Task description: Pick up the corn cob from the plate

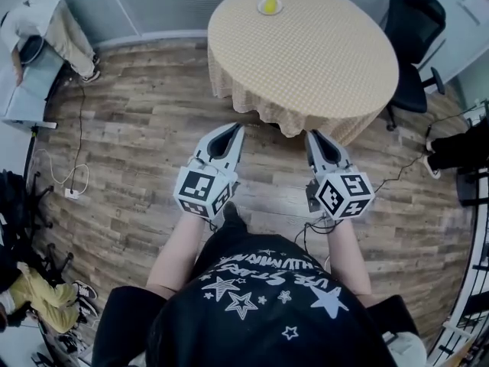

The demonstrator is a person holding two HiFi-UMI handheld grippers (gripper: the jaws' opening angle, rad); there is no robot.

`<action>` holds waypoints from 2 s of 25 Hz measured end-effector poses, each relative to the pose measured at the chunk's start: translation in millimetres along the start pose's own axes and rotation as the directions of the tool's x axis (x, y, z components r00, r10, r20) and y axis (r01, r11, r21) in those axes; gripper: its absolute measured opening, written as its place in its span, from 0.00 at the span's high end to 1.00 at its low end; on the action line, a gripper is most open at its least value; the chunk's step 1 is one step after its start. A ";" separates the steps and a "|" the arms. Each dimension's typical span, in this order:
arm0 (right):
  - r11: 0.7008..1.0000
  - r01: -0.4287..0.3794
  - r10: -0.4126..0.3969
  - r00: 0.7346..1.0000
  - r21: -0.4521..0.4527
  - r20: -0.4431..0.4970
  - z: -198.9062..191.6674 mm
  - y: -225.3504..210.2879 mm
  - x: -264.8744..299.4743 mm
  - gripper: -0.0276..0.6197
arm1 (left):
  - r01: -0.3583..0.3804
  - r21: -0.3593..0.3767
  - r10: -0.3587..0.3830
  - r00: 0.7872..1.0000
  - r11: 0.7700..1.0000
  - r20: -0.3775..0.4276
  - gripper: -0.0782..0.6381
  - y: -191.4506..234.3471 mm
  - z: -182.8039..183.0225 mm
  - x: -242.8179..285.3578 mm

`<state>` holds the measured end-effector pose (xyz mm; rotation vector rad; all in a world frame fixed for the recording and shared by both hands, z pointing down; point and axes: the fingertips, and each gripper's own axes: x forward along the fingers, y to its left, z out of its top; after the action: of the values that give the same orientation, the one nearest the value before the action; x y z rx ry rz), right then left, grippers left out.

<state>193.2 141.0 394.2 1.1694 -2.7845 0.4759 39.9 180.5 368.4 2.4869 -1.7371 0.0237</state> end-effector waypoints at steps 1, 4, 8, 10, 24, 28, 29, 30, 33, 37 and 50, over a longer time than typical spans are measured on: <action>1.000 0.003 -0.003 1.000 -0.004 0.000 2.1 3.1 8.4 0.89 | -0.001 -0.004 0.001 1.000 1.000 0.004 0.88 10.2 1.5 1.0; 1.000 0.016 -0.016 1.000 -0.016 0.007 10.6 13.3 32.1 0.89 | -0.002 -0.014 0.003 1.000 1.000 0.018 0.88 39.8 6.1 2.1; 0.999 0.032 -0.032 0.999 -0.021 0.015 19.0 29.4 57.0 0.89 | 0.012 -0.020 -0.012 1.000 1.000 0.020 0.87 70.9 10.2 -1.0; 0.999 0.045 -0.044 0.999 -0.019 0.020 21.4 34.8 67.9 0.89 | 0.021 -0.011 -0.020 1.000 1.000 0.017 0.88 84.4 12.3 -1.2; 0.989 0.148 -0.148 0.989 0.008 -0.018 5.4 33.9 99.0 0.89 | 0.026 -0.051 -0.026 1.000 0.998 -0.006 0.87 146.4 -0.7 0.2; 0.987 0.156 -0.156 0.988 0.025 -0.021 5.1 19.8 113.8 0.89 | 0.018 -0.047 -0.019 1.000 0.999 -0.018 0.87 153.9 -2.9 10.9; 0.988 0.152 -0.151 0.988 0.030 -0.023 4.9 16.9 119.5 0.89 | 0.015 -0.040 -0.016 1.000 0.999 -0.020 0.87 156.0 -1.9 13.6; 0.989 0.145 -0.144 0.989 0.034 -0.024 5.2 13.8 126.3 0.89 | 0.010 -0.033 -0.011 1.000 0.999 -0.021 0.88 158.6 -0.7 16.9; 0.991 0.120 -0.119 0.993 0.049 -0.024 7.6 2.4 150.9 0.89 | -0.010 -0.019 0.009 0.999 1.000 -0.033 0.88 169.5 0.8 30.5; 0.993 0.101 -0.100 0.995 0.060 -0.018 18.2 -19.0 188.3 0.89 | -0.038 -0.005 0.037 0.998 0.999 -0.059 0.88 190.1 0.2 56.1; 0.994 0.075 -0.071 0.996 0.080 -0.045 57.1 -119.4 288.8 0.88 | -0.066 0.029 0.068 0.994 0.997 -0.083 0.88 230.8 16.6 179.7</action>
<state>76.8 -152.8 426.5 1.2571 -2.6996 0.6047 -115.0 -67.7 383.7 2.4072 -1.7971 0.1547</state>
